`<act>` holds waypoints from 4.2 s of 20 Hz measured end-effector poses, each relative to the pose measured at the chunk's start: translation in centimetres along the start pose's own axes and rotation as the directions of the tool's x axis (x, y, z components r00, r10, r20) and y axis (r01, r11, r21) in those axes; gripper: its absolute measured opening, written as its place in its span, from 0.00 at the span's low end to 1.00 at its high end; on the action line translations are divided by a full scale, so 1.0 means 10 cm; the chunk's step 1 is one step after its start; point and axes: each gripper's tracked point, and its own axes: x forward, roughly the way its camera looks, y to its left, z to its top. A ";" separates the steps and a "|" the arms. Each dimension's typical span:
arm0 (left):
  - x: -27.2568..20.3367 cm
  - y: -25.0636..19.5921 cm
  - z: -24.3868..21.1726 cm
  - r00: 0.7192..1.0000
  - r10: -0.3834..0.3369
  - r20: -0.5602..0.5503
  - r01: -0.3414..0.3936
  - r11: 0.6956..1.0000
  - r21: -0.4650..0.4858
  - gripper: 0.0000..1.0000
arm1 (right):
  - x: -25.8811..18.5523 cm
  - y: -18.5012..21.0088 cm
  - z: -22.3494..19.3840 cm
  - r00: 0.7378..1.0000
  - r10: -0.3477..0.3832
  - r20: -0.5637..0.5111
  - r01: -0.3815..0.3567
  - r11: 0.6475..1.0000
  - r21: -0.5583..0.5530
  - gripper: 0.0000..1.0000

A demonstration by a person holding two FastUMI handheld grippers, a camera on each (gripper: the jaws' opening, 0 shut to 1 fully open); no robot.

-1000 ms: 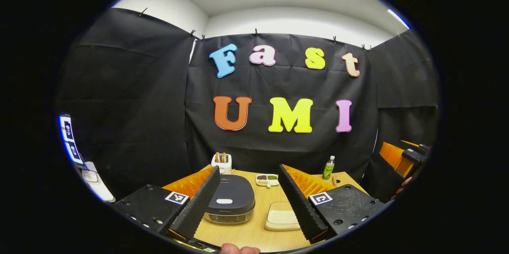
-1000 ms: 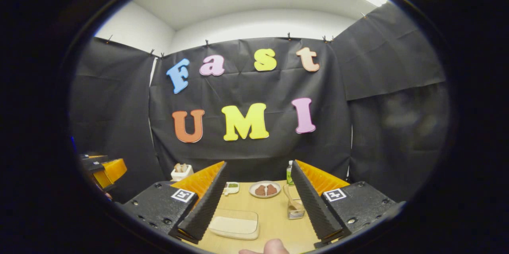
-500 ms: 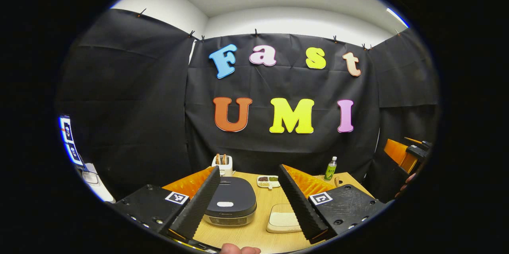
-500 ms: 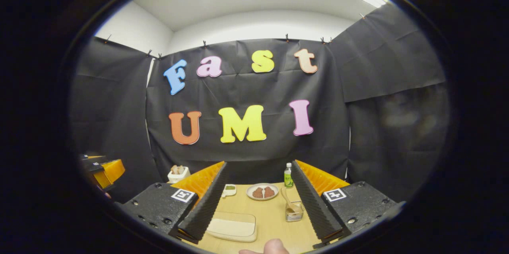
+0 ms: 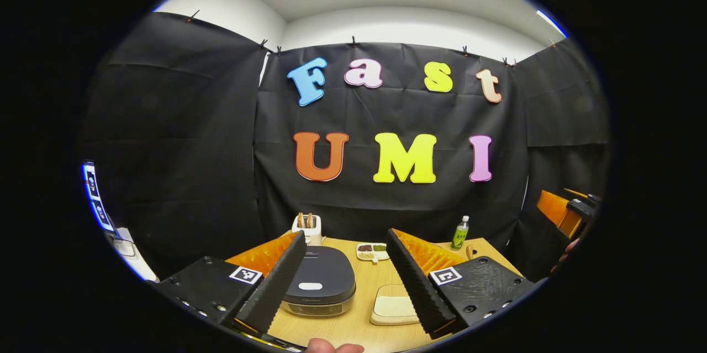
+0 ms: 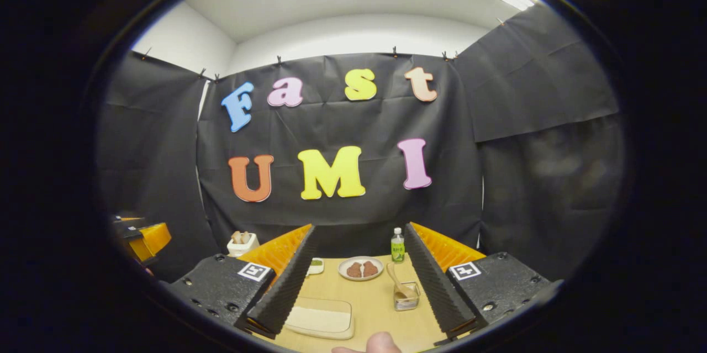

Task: Close the left gripper, press the button to open the rice cooker; take a wooden spoon from the chopstick holder with the right hand, scoop a spoonful of rice and pour it into the rice cooker, then put the wooden spoon back into the chopstick holder.

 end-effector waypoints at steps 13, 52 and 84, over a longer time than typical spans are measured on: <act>0.57 0.24 -1.01 0.900 -0.004 -0.436 -0.036 0.996 -0.083 0.94 | 0.67 -0.14 -0.27 0.995 0.081 -0.061 -0.078 0.996 0.052 0.94; 1.32 0.77 -1.41 0.834 0.058 -0.548 -0.127 0.988 -0.088 0.00 | 1.13 -0.72 -0.28 0.997 0.030 -0.072 -0.024 0.997 0.076 0.92; 0.91 0.58 0.30 0.999 0.028 -0.033 -0.030 0.996 -0.082 0.95 | 1.52 -0.67 -0.94 0.945 0.080 -0.316 -0.095 0.995 -0.033 1.00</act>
